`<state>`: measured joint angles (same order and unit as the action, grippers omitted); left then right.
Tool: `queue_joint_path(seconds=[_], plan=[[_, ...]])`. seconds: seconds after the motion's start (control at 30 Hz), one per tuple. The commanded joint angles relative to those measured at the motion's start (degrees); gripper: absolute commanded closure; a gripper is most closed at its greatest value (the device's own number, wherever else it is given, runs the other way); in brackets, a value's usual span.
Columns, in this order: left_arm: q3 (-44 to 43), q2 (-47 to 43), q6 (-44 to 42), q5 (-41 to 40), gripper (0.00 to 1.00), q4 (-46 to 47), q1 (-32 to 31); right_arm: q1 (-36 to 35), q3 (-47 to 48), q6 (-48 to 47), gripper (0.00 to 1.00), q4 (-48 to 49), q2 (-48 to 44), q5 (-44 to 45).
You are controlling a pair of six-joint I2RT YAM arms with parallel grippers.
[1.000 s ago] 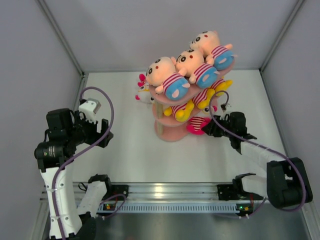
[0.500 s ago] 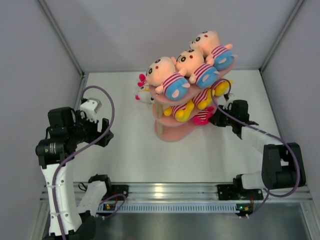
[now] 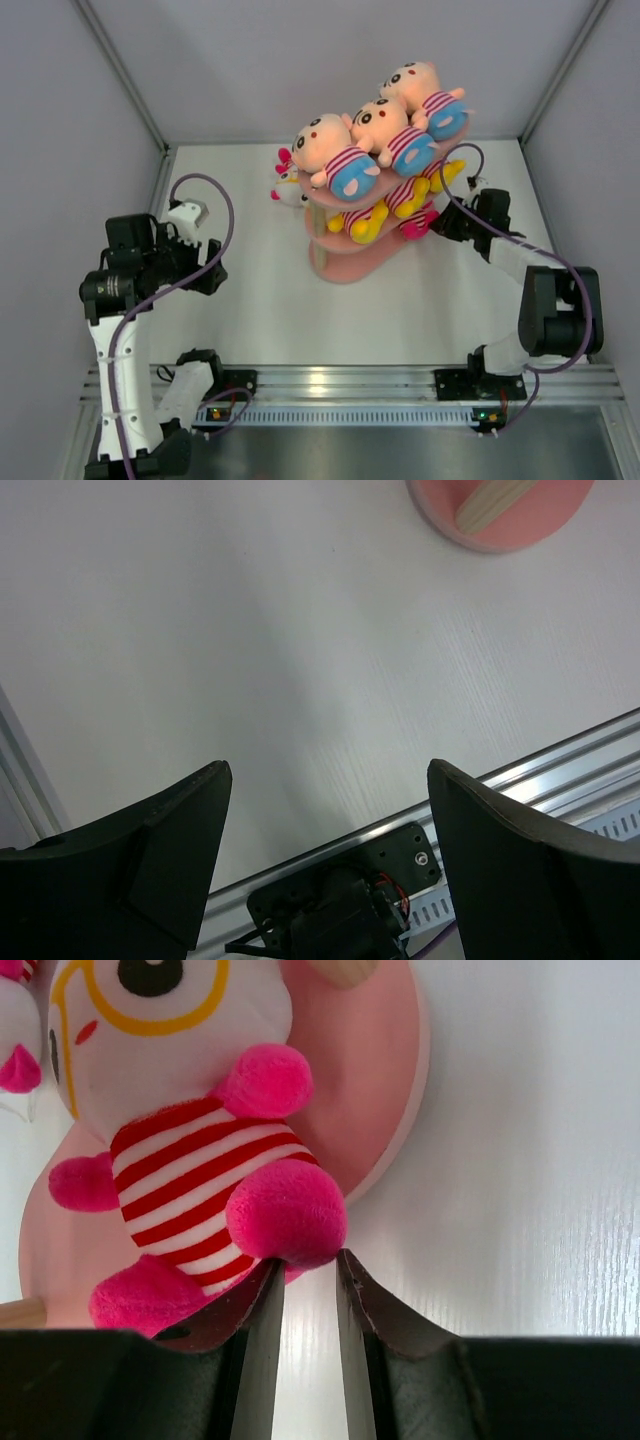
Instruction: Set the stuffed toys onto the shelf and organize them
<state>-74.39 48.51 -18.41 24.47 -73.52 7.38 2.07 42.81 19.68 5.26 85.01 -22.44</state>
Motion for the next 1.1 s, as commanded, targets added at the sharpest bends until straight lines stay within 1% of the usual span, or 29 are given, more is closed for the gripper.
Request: queue_joint_path(seconds=[0.0, 0.13, 0.17, 0.27, 0.3, 0.33, 0.4, 0.47, 0.5, 0.53, 0.57, 0.63, 0.67, 0.7, 0.77, 0.8, 0.83, 0.87, 0.9, 0.97, 1.0, 1.03, 1.07], plan=[[2.23, 1.49, -2.85, -2.75, 0.15, 1.88, -0.17, 0.48, 3.77, -0.08, 0.72, 4.32, 1.29, -1.29], [6.53, 4.74, -5.05, -5.31, 0.17, 3.46, -0.17, 0.48, 5.97, 0.71, 0.72, 4.68, 3.84, -3.57], [7.15, 5.36, -5.31, -5.57, 0.17, 5.12, -0.17, 0.48, 6.58, 0.62, 0.71, 4.33, 4.37, -3.84], [8.65, 8.61, -6.19, -6.1, 0.17, 10.12, -0.35, 0.57, 6.41, 0.27, 0.65, 3.01, 2.8, -1.57], [8.3, 10.97, -6.19, -6.45, 0.17, 11.28, -0.52, 0.83, 6.32, 0.09, 0.63, 2.57, 2.09, -0.86], [8.04, 12.47, -6.28, -7.58, 0.18, 12.68, -1.22, 1.01, 6.15, 0.01, 0.6, 2.22, 1.39, -0.42], [7.51, 16.5, -5.32, -8.99, 0.18, 18.3, -2.54, 1.53, 5.62, 0.09, 0.57, 1.51, -1.42, 0.11], [7.33, 19.5, -4.09, -11.97, 0.18, 23.39, -5.26, 1.98, 5.1, 0.36, 0.54, 0.9, -4.05, 0.46], [6.98, 22.74, -2.78, -13.38, 0.18, 28.12, -6.49, 2.24, 4.92, 0.44, 0.53, 0.72, -4.94, 0.72], [6.54, 24.59, -2.33, -14.44, 0.19, 30.17, -9.8, 2.33, 4.74, 0.44, 0.51, 0.46, -5.73, 0.81], [4.97, 28.7, -1.63, -15.41, 0.19, 33.23, -12.62, 2.5, 4.66, 0.18, 0.5, -0.33, -7.04, 1.08], [2.51, 33.12, -0.14, -14.54, 0.19, 35.54, -14.57, 2.59, 4.65, -0.17, 0.49, -1.47, -8.45, 1.43], [1.02, 37.66, 0.91, -12.62, 0.19, 36.68, -15.02, 2.59, 4.74, -0.34, 0.48, -2.0, -8.89, 1.78], [-2.22, 39.88, 3.36, -11.47, 0.18, 37.65, -15.37, 2.68, 4.74, -0.43, 0.48, -3.22, -9.25, 1.96], [-5.14, 46.37, 6.71, -9.97, 0.16, 41.51, -15.73, 2.77, 4.22, -0.7, 0.48, -3.76, -10.39, 2.48], [-7.76, 48.5, 10.12, -9.18, 0.14, 42.83, -15.73, 2.86, 3.87, -0.7, 0.48, -3.76, -10.83, 2.48], [-9.01, 50.52, 11.81, -8.91, 0.14, 46.06, -15.73, 2.86, 3.17, -0.7, 0.48, -3.59, -11.7, 2.66], [-10.32, 54.46, 13.21, -8.39, 0.13, 47.22, -15.73, 2.86, 2.81, -0.52, 0.48, -3.5, -12.06, 2.49], [-13.29, 56.5, 16.27, -7.78, 0.12, 48.19, -15.73, 2.86, 2.46, -0.61, 0.48, -3.5, -12.41, 2.48], [-17.0, 62.28, 18.23, -6.2, 0.12, 49.17, -15.73, 2.77, 2.02, -0.7, 0.48, -3.67, -13.47, 2.75], [-20.41, 64.06, 21.02, -4.1, 0.12, 49.43, -15.73, 2.86, 2.1, -0.78, 0.48, -3.85, -13.73, 2.92], [-21.92, 65.73, 21.92, -2.77, 0.12, 49.61, -15.73, 2.86, 2.11, -0.96, 0.48, -4.29, -14.43, 2.92], [-23.33, 68.44, 22.71, -1.98, 0.09, 49.78, -15.81, 2.86, 2.02, -1.05, 0.48, -4.55, -14.78, 3.1]])
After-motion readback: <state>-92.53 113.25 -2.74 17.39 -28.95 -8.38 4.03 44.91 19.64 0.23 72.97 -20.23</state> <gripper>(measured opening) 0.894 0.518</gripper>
